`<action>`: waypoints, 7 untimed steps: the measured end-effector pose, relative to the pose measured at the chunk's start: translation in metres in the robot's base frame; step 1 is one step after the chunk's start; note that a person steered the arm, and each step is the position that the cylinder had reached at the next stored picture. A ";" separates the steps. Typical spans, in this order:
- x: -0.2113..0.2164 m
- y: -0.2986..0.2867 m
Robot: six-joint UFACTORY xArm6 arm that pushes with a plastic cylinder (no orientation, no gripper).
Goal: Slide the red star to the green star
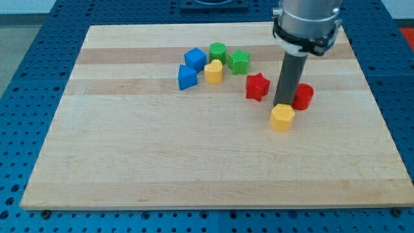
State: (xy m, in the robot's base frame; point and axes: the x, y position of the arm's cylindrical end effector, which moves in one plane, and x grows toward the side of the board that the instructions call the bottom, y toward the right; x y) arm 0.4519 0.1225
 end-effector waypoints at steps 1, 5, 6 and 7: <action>0.006 -0.014; -0.026 -0.040; -0.028 -0.040; -0.028 -0.033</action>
State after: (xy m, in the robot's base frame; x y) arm 0.4236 0.0900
